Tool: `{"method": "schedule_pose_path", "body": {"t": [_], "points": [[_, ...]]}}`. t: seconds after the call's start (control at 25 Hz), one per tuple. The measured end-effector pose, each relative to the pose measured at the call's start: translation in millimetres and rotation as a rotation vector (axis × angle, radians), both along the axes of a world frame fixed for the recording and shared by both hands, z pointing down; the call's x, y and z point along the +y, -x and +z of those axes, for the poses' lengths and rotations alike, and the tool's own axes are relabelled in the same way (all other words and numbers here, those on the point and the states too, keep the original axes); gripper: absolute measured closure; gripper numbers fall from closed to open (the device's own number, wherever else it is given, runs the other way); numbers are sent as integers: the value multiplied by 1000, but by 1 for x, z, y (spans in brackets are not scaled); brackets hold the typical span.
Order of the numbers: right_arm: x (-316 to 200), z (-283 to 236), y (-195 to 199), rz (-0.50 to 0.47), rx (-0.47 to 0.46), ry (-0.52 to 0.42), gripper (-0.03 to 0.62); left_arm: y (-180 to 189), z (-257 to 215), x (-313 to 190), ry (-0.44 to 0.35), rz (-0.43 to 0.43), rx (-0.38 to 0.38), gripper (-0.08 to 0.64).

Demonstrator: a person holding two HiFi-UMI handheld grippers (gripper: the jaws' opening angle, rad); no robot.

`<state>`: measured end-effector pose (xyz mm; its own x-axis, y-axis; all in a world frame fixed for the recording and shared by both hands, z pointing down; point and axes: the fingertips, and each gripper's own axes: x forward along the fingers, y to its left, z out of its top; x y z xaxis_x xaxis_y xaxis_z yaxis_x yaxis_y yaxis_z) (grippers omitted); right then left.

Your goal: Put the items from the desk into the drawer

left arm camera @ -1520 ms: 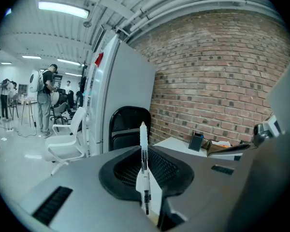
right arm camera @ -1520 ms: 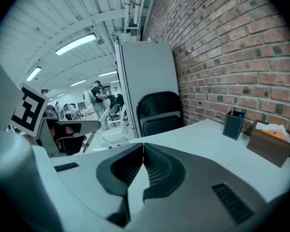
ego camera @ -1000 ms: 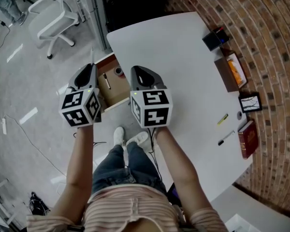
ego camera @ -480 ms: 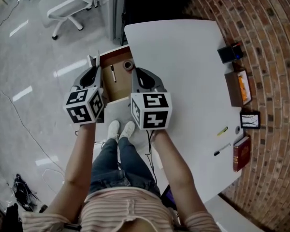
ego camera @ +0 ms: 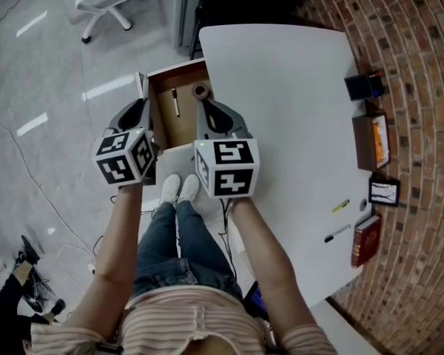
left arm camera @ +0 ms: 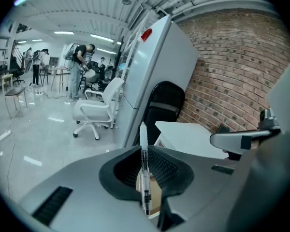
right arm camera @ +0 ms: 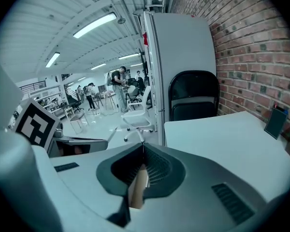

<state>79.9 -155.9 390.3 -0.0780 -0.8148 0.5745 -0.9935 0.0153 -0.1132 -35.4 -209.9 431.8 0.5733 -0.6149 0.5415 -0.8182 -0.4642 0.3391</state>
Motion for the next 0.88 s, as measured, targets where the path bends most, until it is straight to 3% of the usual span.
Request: {"method": "schedule_pose_path", "body": {"t": [0.32, 0.88], "points": [[5, 22, -4, -34, -31, 36, 575, -9, 38, 5, 73, -56, -27, 514], [6, 49, 3, -84, -62, 83, 575, -27, 94, 18, 204, -127, -10, 514]]}}
